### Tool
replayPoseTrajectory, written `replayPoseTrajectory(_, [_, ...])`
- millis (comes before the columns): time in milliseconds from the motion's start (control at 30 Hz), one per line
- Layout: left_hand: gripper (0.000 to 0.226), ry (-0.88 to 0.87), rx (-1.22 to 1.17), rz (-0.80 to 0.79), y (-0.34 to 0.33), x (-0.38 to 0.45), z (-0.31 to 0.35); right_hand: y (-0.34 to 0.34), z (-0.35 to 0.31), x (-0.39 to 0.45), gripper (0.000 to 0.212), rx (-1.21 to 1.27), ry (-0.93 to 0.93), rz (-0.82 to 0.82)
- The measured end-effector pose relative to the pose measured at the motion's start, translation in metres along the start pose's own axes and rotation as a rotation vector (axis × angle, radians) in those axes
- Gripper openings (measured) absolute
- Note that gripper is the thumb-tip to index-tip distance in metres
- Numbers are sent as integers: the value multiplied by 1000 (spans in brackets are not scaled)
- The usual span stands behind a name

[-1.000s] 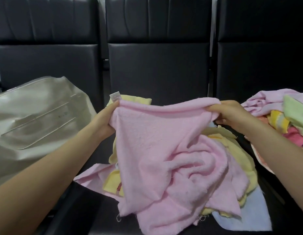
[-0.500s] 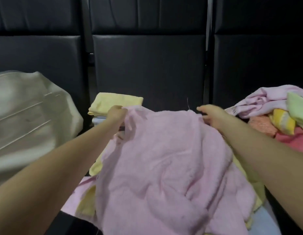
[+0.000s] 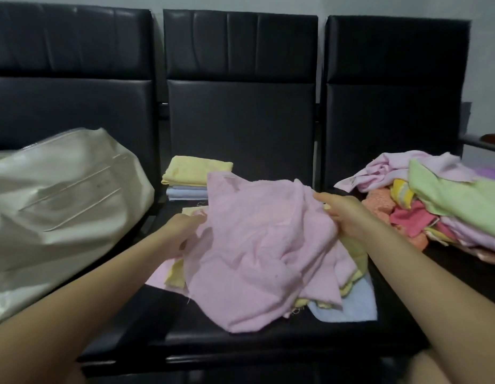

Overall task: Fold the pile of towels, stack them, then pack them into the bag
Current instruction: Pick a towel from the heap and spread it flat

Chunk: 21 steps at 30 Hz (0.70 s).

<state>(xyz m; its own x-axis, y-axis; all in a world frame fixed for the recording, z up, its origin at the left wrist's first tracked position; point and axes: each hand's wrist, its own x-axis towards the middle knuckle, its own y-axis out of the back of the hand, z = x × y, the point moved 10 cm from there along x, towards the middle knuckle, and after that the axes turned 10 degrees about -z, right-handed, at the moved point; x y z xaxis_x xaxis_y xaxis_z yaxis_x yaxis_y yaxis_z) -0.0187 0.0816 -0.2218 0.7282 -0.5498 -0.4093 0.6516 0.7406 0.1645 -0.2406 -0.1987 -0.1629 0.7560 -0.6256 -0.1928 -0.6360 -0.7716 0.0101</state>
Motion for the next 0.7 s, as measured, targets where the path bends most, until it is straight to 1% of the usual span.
replayPoseTrajectory(67, [34, -6, -82, -84, -6, -13, -2, -8, 6, -13, 29, 84, -61, -87])
replayPoseTrajectory(133, [25, -30, -99, -123, -11, -28, -1, -15, 15, -25, 24, 59, -156, -158])
replayPoseTrajectory(167, [22, -44, -67, -109, -11, -34, -1, -17, 17, -28, 26, -6, -172, -186])
replayPoseTrajectory(233, [26, -81, 115, -70, -9, -44, 2, -14, 17, -33, 28, -266, -140, -171])
replayPoseTrajectory(300, [32, -153, 420, -14, -7, -53, 11, -14, 13, -41, 22, -520, -74, -152])
replayPoseTrajectory(367, [26, -238, 686, 69, -8, -60, 19, -17, 7, -45, 14, -593, 42, -147])
replayPoseTrajectory(400, [20, -284, 734, 97, -9, -67, 22, -15, 2, -45, 15, -593, 116, -112])
replayPoseTrajectory(467, [9, -366, 761, 142, -10, -74, 27, -9, -12, -46, 21, -568, 263, -1])
replayPoseTrajectory(567, [27, -517, 797, 272, -7, -88, 44, 0, -31, -51, 29, -476, 409, 97])
replayPoseTrajectory(633, [42, -641, 715, 357, -5, -104, 63, 4, -41, -53, 36, -424, 475, 121])
replayPoseTrajectory(700, [48, -703, 666, 423, 1, -112, 78, 7, -49, -52, 41, -484, 528, 162])
